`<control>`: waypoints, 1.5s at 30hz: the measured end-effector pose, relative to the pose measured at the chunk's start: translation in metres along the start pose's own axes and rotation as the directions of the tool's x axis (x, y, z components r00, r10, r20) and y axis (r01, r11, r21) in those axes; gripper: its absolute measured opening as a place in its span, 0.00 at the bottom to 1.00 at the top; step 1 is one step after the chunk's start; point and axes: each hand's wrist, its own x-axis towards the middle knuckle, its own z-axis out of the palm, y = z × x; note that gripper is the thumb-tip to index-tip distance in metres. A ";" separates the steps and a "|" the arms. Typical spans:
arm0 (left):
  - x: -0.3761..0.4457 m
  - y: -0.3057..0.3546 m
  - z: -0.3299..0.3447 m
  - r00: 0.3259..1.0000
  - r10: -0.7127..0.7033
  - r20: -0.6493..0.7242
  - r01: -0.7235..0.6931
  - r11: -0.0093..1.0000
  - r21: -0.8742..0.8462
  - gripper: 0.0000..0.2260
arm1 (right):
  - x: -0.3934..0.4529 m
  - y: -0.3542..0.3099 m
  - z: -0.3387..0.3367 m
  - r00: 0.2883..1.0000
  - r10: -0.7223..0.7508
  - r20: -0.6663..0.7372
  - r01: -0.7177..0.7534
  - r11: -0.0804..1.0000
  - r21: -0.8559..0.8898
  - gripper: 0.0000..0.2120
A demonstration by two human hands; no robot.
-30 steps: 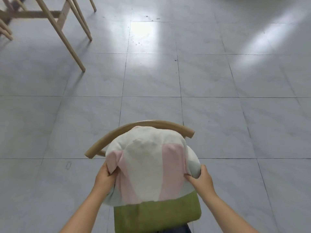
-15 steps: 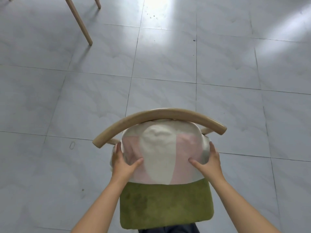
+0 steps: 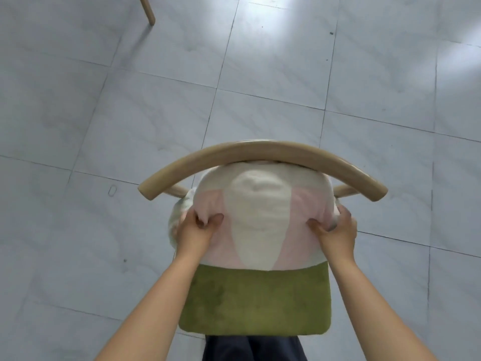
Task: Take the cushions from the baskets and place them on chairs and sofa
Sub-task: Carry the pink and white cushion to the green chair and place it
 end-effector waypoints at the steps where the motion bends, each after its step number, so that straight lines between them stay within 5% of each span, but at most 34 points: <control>1: 0.005 0.002 0.001 0.994 -0.085 -0.069 0.090 0.994 0.061 0.25 | 0.004 -0.001 0.001 1.000 0.021 -0.014 -0.022 0.997 -0.075 0.35; 3: 0.004 0.006 0.002 0.949 -0.202 -0.241 0.213 0.977 0.018 0.34 | 0.000 -0.005 -0.002 0.996 -0.014 -0.093 -0.003 0.984 -0.178 0.38; 5: -0.016 0.002 0.000 0.913 -0.105 -0.394 0.094 0.994 -0.047 0.36 | -0.022 -0.004 -0.011 0.934 -0.296 -0.199 0.259 0.947 -0.192 0.34; 8: -0.049 -0.036 0.008 0.870 0.212 -0.444 -0.202 0.977 0.069 0.36 | -0.057 0.010 -0.001 0.550 -0.830 -0.090 0.781 0.550 -0.297 0.25; 10: -0.057 -0.069 0.020 0.897 0.322 -0.303 -0.260 0.938 0.230 0.37 | -0.051 0.018 0.022 0.313 -0.940 0.134 0.889 0.240 -0.391 0.28; 11: -0.052 -0.083 0.024 0.906 0.352 -0.233 -0.275 0.911 0.308 0.39 | -0.040 0.018 0.035 0.272 -0.934 0.233 0.890 0.152 -0.430 0.32; 13: -0.033 -0.093 0.030 0.950 0.293 -0.106 -0.226 0.883 0.412 0.47 | -0.010 0.015 0.059 0.327 -0.862 0.387 0.845 0.083 -0.528 0.38; 15: -0.008 -0.092 0.038 0.989 0.150 -0.014 -0.128 0.884 0.449 0.52 | 0.017 0.005 0.078 0.446 -0.783 0.433 0.818 0.159 -0.553 0.39; 18: 0.016 -0.080 0.055 0.994 0.092 -0.056 -0.065 0.929 0.363 0.55 | 0.030 -0.022 0.091 0.515 -0.721 0.463 0.823 0.266 -0.502 0.38; 22: 0.001 -0.082 0.057 0.999 0.035 -0.022 -0.022 0.901 0.433 0.38 | 0.003 -0.015 0.065 0.470 -0.736 0.487 0.863 0.268 -0.428 0.38; 24: -0.006 -0.088 0.049 0.999 0.034 -0.026 -0.019 0.890 0.456 0.35 | -0.013 0.011 0.047 0.498 -0.763 0.413 0.856 0.356 -0.376 0.36; 28: -0.007 -0.096 0.046 0.999 0.042 -0.021 -0.027 0.871 0.490 0.30 | -0.015 0.007 0.024 0.773 -0.624 0.115 0.621 0.704 -0.344 0.41; 30: -0.011 -0.101 0.052 0.999 0.046 0.001 -0.039 0.839 0.543 0.29 | -0.005 -0.016 0.021 0.857 -0.491 0.154 0.514 0.803 -0.302 0.45; 34: -0.016 -0.109 0.051 0.995 0.077 -0.057 -0.041 0.880 0.473 0.30 | -0.006 -0.022 0.017 0.816 -0.448 0.365 0.543 0.811 -0.219 0.37; 37: -0.018 -0.110 0.043 0.973 0.189 -0.131 -0.154 0.958 0.243 0.25 | -0.023 0.000 0.001 0.706 -0.691 0.153 0.708 0.697 -0.117 0.18; 40: -0.026 -0.101 0.037 0.946 0.229 -0.230 -0.202 0.970 0.135 0.17 | -0.016 0.007 -0.006 0.508 -0.861 -0.016 0.845 0.502 -0.182 0.06; 42: -0.026 -0.092 0.034 0.918 0.289 -0.270 -0.254 0.954 0.158 0.15 | -0.007 0.000 -0.001 0.559 -0.829 -0.023 0.813 0.553 -0.184 0.10; 45: -0.022 -0.083 0.032 0.914 0.316 -0.256 -0.287 0.947 0.145 0.22 | -0.006 -0.006 0.005 0.790 -0.613 -0.012 0.611 0.788 -0.070 0.34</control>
